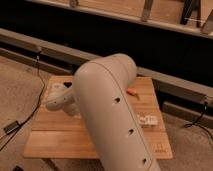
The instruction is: Wipe the white sponge on the table
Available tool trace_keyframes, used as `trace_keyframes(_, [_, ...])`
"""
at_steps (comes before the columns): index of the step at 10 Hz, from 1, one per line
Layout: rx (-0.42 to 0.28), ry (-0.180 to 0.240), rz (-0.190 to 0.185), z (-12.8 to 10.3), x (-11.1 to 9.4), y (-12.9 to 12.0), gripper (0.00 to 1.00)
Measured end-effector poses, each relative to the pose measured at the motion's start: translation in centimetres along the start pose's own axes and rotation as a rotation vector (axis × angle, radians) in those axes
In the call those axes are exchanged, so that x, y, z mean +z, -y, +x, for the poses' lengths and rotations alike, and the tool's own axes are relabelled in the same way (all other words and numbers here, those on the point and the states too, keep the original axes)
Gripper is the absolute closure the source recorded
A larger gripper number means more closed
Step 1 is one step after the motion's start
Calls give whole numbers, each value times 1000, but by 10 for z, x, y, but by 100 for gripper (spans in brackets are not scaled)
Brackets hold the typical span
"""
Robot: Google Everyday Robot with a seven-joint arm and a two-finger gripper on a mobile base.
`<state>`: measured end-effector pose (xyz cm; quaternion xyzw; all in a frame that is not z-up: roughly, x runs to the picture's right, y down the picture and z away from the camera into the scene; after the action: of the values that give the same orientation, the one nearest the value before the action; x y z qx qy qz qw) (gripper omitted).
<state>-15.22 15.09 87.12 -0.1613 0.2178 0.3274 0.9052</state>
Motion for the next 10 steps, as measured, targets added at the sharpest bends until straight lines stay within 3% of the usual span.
trace_keyframes(3, [-26, 40, -8, -36, -9, -18, 100])
trace_keyframes(5, [-50, 72, -34, -55, -22, -41, 100])
trace_keyframes(7, [-68, 92, -58, -62, -33, -58, 100])
trace_keyframes(10, [-102, 103, -105, -50, -46, -88, 100])
